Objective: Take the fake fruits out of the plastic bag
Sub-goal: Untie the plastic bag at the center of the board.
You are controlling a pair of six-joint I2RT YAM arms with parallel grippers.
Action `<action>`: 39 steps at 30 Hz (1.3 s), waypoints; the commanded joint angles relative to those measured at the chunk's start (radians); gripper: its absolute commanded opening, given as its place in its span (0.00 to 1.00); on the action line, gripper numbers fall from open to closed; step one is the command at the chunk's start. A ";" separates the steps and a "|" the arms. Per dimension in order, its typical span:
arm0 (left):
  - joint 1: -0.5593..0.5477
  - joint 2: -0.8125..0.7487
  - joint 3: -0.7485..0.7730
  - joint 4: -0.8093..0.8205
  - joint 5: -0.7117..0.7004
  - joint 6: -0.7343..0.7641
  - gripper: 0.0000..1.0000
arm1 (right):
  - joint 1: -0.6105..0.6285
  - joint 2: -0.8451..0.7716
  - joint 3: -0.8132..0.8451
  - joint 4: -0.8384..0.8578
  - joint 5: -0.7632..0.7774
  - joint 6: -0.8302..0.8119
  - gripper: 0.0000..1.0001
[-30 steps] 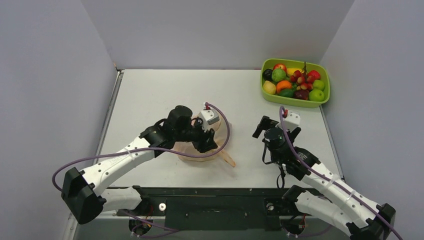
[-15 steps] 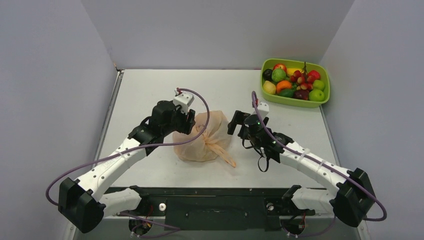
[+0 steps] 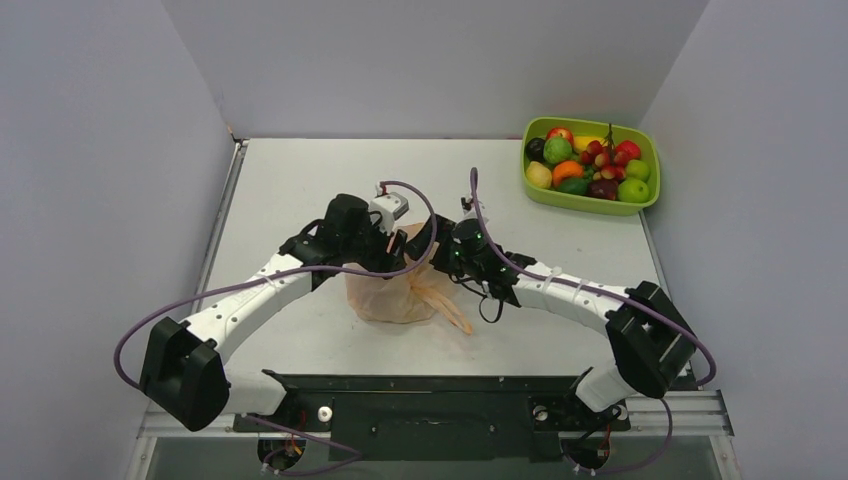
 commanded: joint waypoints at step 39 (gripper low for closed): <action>-0.154 -0.011 0.002 0.058 -0.059 -0.086 0.58 | 0.027 -0.003 -0.129 0.246 -0.124 0.236 0.00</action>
